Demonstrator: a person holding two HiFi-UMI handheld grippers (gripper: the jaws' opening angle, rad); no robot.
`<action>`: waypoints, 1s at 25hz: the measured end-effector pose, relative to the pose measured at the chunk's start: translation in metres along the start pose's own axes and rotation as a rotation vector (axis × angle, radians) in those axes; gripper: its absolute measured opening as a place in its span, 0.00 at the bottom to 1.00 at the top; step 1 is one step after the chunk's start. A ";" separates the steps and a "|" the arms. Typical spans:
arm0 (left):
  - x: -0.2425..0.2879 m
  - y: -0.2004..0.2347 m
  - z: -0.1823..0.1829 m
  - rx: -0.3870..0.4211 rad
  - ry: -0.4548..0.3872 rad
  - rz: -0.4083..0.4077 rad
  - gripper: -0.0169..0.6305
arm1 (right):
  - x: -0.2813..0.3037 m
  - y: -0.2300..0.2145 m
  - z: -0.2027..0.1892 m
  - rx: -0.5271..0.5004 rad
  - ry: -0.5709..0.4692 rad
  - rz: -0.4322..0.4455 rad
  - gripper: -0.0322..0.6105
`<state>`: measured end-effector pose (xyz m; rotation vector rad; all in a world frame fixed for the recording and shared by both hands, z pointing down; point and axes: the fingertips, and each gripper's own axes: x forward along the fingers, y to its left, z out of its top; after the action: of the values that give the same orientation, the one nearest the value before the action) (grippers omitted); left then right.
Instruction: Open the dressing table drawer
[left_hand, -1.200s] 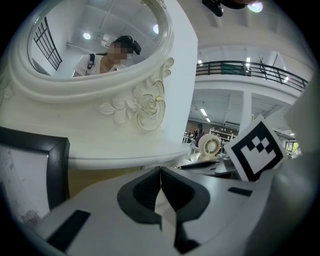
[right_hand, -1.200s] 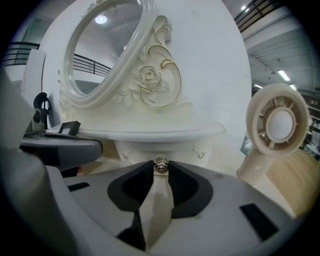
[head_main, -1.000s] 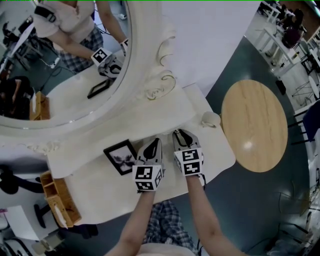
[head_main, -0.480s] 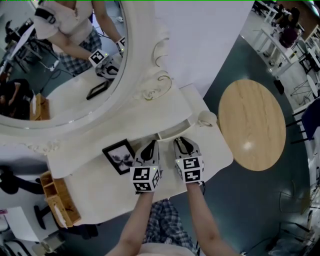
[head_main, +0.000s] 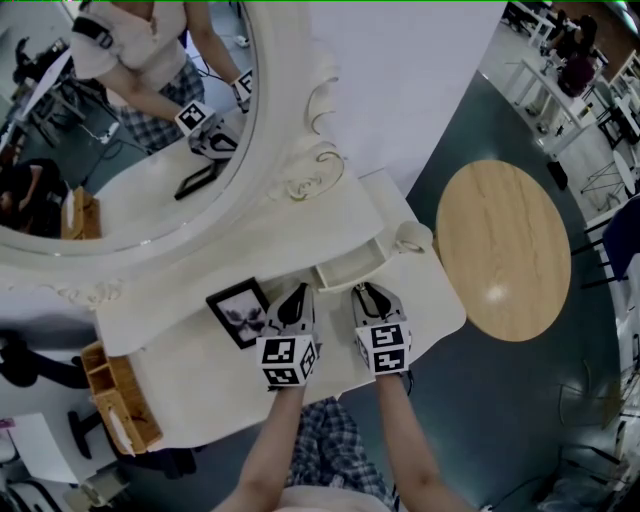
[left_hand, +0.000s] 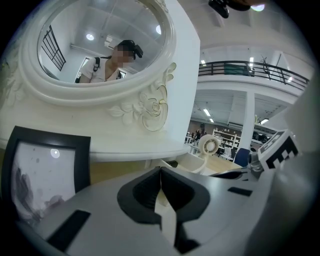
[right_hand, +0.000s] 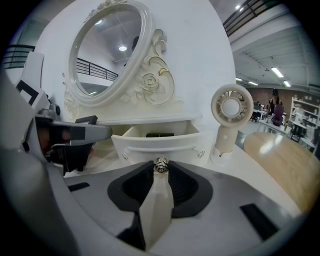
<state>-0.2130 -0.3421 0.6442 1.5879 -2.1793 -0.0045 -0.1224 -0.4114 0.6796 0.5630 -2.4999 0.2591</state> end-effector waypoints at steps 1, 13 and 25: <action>0.000 0.000 0.000 0.001 0.000 0.000 0.07 | -0.001 0.000 -0.001 0.000 -0.002 -0.003 0.22; -0.002 -0.002 0.000 -0.010 -0.001 -0.008 0.07 | -0.003 0.000 -0.002 0.014 -0.005 0.001 0.22; -0.006 -0.010 0.003 -0.005 -0.002 -0.030 0.07 | -0.026 -0.009 0.010 0.137 -0.127 0.036 0.65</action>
<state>-0.2032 -0.3412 0.6372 1.6191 -2.1549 -0.0202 -0.1037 -0.4139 0.6573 0.6076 -2.6311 0.4234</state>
